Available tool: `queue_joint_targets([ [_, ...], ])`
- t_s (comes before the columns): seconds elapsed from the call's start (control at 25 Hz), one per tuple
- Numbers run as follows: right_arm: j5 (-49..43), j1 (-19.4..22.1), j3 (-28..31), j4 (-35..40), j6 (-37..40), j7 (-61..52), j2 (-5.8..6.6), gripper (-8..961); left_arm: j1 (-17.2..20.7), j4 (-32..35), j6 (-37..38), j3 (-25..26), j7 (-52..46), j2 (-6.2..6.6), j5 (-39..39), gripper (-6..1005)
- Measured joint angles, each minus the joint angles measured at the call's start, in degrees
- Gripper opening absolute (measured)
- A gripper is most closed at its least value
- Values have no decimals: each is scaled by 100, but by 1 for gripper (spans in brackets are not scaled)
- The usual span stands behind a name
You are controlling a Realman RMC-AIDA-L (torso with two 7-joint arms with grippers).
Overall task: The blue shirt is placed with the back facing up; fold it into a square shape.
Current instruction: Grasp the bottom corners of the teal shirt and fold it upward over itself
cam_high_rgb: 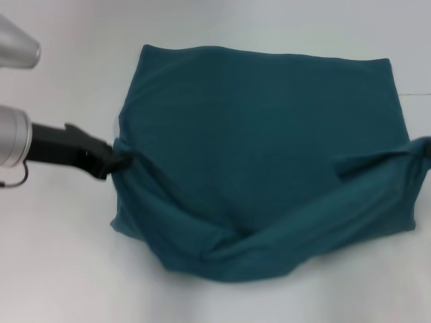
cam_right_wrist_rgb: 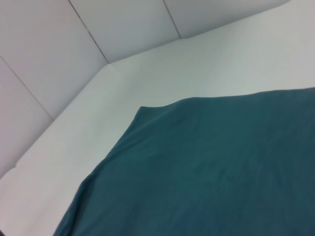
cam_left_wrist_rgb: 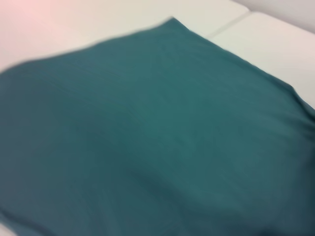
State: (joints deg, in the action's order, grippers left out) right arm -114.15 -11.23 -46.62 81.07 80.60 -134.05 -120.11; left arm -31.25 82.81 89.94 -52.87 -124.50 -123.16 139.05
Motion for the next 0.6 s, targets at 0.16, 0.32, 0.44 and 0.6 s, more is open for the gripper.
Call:
queue_joint_targets([
  [0.16,-321,-442,233,-275,-104,81,15,15,-208,-237,-463,1,2,53,-1,48],
  [0.32,-493,-699,300,-435,-313,97,45,15,-336,-441,-915,4,68,61,-4,48],
  [0.44,-588,-847,346,-546,-458,102,65,15,-424,-646,-1186,1,193,63,-17,46],
  [0.6,-648,-1039,389,-775,-671,161,123,15,-516,-958,-1575,0,372,71,-60,45],
])
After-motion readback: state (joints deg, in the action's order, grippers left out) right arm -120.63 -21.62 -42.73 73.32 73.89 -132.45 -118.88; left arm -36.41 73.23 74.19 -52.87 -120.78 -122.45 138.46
